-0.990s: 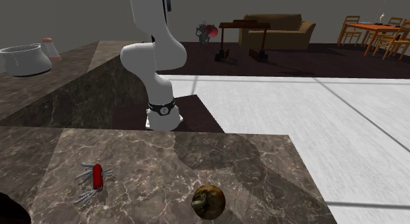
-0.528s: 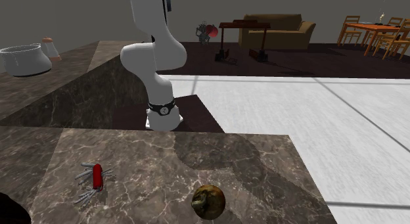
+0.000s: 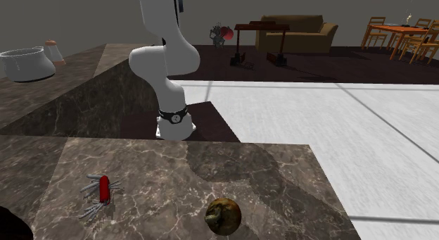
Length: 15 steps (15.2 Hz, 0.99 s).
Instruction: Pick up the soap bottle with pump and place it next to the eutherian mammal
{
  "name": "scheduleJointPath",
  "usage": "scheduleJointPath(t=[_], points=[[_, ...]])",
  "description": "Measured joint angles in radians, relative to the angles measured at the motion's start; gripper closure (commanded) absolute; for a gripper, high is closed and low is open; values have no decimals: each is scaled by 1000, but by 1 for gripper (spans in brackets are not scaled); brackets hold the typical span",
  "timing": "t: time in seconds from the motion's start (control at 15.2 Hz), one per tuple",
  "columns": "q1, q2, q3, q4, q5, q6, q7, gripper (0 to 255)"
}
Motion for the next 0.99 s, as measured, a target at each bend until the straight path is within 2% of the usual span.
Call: scheduleJointPath(t=[0.53, 0.99], points=[[2, 37, -25, -89, 32, 109, -30, 255], [7, 104, -50, -150, 99, 201, -81, 255]])
